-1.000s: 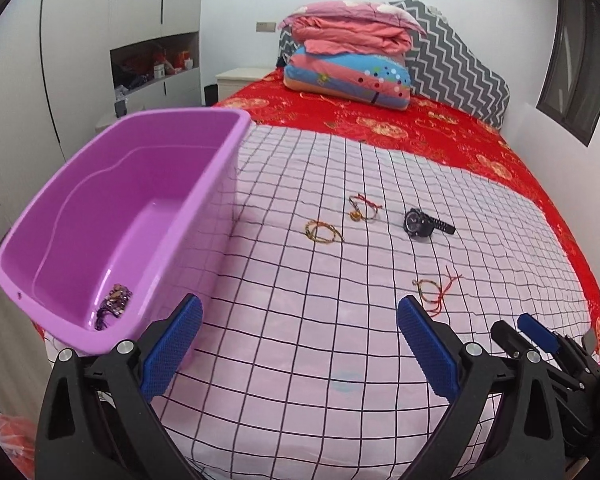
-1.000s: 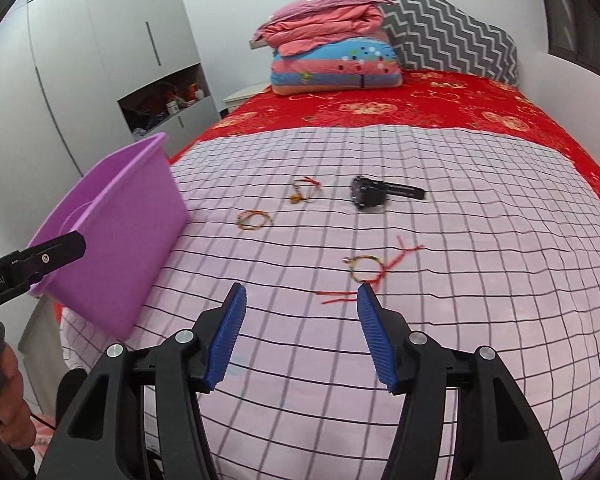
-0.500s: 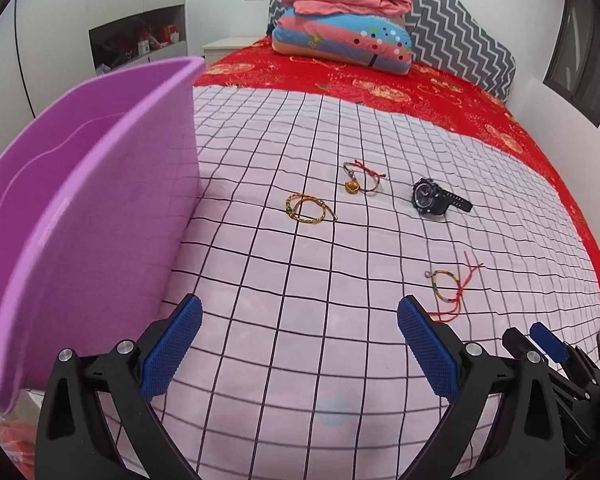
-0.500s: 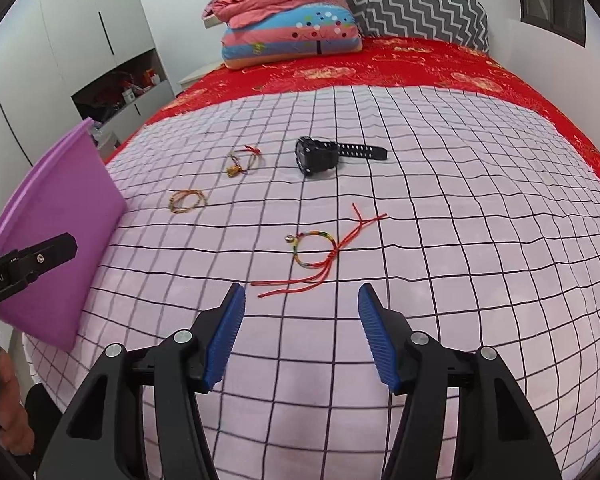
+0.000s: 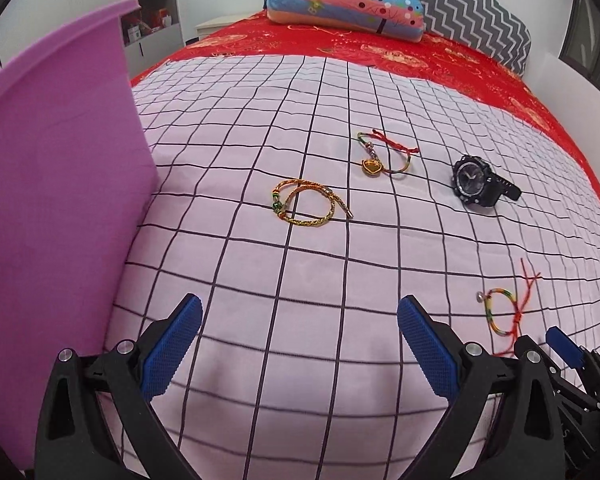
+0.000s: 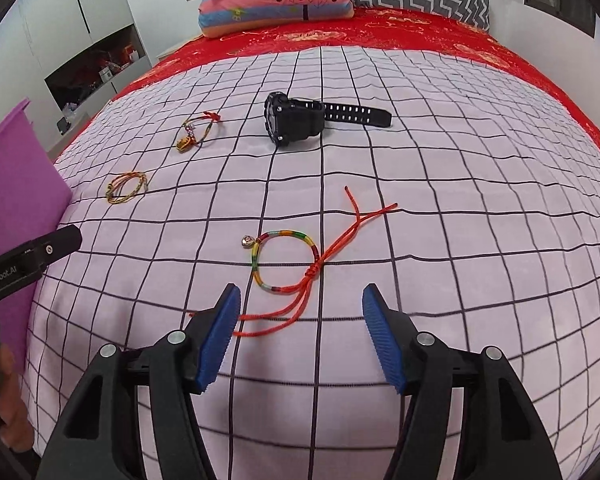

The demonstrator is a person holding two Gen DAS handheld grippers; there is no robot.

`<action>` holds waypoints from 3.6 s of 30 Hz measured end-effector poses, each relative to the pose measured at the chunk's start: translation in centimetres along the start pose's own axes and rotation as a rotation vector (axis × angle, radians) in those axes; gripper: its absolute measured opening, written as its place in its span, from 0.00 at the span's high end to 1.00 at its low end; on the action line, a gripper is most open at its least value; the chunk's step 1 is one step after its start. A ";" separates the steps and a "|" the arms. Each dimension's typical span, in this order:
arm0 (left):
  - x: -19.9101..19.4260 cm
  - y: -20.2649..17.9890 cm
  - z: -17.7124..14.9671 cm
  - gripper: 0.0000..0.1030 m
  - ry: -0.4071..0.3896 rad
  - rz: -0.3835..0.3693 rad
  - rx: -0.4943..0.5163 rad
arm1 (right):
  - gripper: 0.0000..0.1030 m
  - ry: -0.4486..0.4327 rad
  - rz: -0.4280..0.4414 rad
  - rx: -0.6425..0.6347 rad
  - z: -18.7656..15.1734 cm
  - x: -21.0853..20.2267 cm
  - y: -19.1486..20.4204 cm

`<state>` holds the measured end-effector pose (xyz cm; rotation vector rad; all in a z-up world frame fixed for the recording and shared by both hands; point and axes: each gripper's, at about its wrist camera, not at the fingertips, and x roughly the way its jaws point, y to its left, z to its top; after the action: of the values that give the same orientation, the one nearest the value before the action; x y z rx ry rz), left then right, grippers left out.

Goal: Organize jewelry
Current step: 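Move both tools back over the braided and rainbow bracelets on the bed, then grasp the braided gold bracelet with the left tool while the right tool grasps the rainbow red-cord bracelet, then carry both bracelets with both tools over the purple tub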

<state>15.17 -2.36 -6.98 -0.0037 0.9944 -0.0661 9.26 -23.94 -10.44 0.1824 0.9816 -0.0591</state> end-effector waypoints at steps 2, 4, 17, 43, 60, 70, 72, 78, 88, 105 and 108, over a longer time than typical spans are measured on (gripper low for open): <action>1.2 -0.1 0.3 0.07 0.004 0.004 0.006 | 0.41 0.010 -0.016 0.000 0.2 0.8 0.1; 2.1 -0.2 0.6 0.07 0.010 0.011 0.012 | 0.41 0.023 -0.033 -0.008 0.3 1.8 0.2; 6.6 -0.1 2.3 0.07 0.032 0.028 -0.012 | 0.40 0.011 -0.081 -0.051 1.1 4.3 0.8; 9.5 -1.3 5.2 0.46 -0.007 0.066 0.023 | 0.51 -0.001 -0.088 -0.099 2.6 5.9 1.6; 0.9 -0.8 -1.2 0.90 0.034 -0.080 0.015 | 0.91 0.032 0.123 0.009 -0.4 0.9 1.4; -9.6 2.5 -3.0 0.90 -0.127 -0.073 -0.045 | 0.91 -0.070 0.202 -0.037 -1.0 -7.0 4.8; -11.7 3.7 -3.2 0.90 -0.161 -0.065 -0.070 | 0.91 -0.095 0.233 -0.052 -0.8 -8.7 6.1; -16.4 6.8 -3.5 0.90 -0.237 -0.049 -0.116 | 0.91 -0.131 0.311 -0.102 -0.6 -12.2 10.0; -21.2 12.6 -2.7 0.90 -0.307 0.027 -0.158 | 0.91 -0.210 0.444 -0.204 1.3 -17.3 17.5; -21.9 21.7 -1.1 0.89 -0.292 0.193 -0.202 | 0.91 -0.214 0.598 -0.355 4.2 -18.5 29.8; -21.6 23.0 -0.8 0.89 -0.284 0.199 -0.221 | 0.91 -0.203 0.615 -0.375 4.5 -18.2 31.7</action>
<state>4.07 21.87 9.89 -0.1136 0.7097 0.2222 7.05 5.81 11.15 0.1224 0.6858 0.6538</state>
